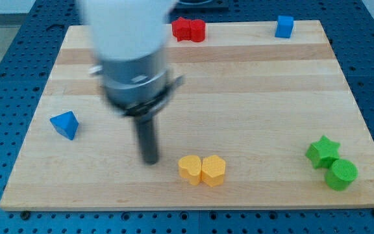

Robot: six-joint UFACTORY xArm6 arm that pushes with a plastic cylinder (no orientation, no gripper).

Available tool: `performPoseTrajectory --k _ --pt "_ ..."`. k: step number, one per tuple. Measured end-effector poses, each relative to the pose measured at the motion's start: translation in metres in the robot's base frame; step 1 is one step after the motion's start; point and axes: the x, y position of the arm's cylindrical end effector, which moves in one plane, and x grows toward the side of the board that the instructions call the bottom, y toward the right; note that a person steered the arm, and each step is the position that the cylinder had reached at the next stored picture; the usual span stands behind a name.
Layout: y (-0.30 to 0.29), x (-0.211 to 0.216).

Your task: Move the blue triangle to the center of the board

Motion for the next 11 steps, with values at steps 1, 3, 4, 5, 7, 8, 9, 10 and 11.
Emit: performPoseTrajectory --k 1,3,4,5,7,8,9,10,11 --pt "-0.137 0.023" --pt "-0.189 -0.003" --pt "-0.163 -0.027" --pt "-0.11 -0.045" --pt "-0.082 -0.053" --pt "-0.138 -0.019" --pt "-0.19 -0.033" --pt "-0.186 -0.06" --pt "-0.131 -0.087"
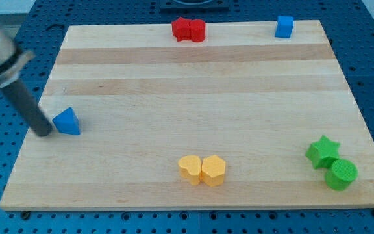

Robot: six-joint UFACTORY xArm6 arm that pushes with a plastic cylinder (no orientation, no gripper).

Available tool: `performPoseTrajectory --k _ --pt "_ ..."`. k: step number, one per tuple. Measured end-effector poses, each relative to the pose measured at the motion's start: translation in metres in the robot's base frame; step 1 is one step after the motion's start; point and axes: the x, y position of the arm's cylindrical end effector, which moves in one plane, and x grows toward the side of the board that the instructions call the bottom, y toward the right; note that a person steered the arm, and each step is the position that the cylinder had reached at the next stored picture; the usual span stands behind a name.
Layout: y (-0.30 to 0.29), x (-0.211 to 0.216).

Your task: Move the blue triangle to the center of the board

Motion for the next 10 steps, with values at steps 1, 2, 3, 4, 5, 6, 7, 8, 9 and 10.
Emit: performPoseTrajectory --k 1,2,3,4,5,6,7,8,9,10 --pt "0.077 -0.028" --pt "0.149 -0.053" --pt "0.18 -0.057" --pt "0.134 -0.057" --pt "0.082 -0.045" --pt "0.088 -0.014" --pt "0.14 -0.009" --pt "0.207 -0.038" --pt "0.276 -0.07" --pt "0.337 -0.094"
